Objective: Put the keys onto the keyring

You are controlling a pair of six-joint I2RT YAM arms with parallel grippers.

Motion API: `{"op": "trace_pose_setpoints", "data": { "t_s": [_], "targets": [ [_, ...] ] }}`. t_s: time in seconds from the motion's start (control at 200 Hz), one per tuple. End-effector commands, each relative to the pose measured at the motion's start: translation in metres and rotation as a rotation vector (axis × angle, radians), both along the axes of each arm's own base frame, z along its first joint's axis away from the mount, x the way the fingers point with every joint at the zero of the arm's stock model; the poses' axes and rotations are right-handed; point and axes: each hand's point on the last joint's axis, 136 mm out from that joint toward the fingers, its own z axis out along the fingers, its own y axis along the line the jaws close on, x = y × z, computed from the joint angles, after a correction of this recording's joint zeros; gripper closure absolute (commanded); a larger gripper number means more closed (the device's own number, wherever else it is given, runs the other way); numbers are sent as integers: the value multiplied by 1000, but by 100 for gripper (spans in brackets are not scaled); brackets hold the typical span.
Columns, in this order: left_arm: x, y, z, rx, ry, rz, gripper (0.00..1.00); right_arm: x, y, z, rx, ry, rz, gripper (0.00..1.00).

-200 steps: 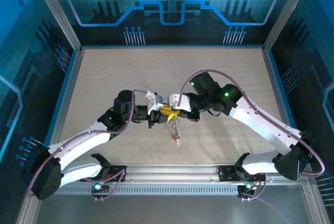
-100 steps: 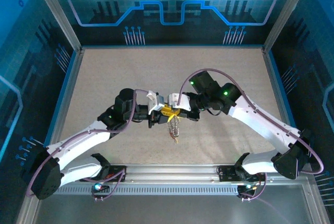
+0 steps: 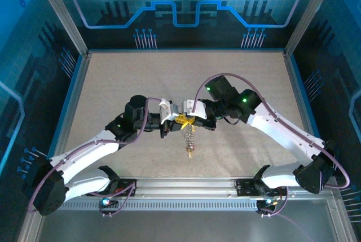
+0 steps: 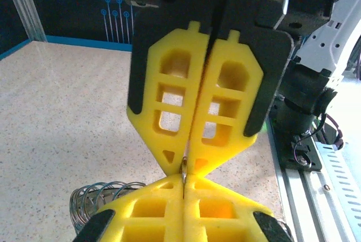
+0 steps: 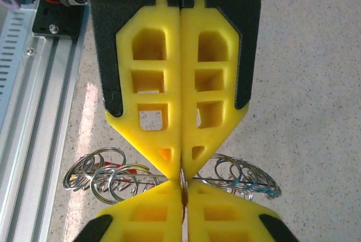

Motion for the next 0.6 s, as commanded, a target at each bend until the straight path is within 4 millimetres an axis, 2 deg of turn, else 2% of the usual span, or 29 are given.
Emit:
{"op": "trace_pose_setpoints", "data": {
  "t_s": [0.0,0.215,0.43,0.5,0.595],
  "targets": [
    [-1,3,14,-31,-51,19,100,-4,-2,23,105,-8,3,84],
    [-10,2,38,-130,-106,-21,100,-3,-8,13,121,22,-20,81],
    [-14,2,46,-175,-134,-37,100,-3,-6,12,138,37,-16,81],
    [-14,2,48,-180,-137,-38,100,-2,-4,14,150,36,-13,84],
    [-16,2,50,-201,-140,-43,100,-2,-2,14,157,46,-4,94]
  ]
}}
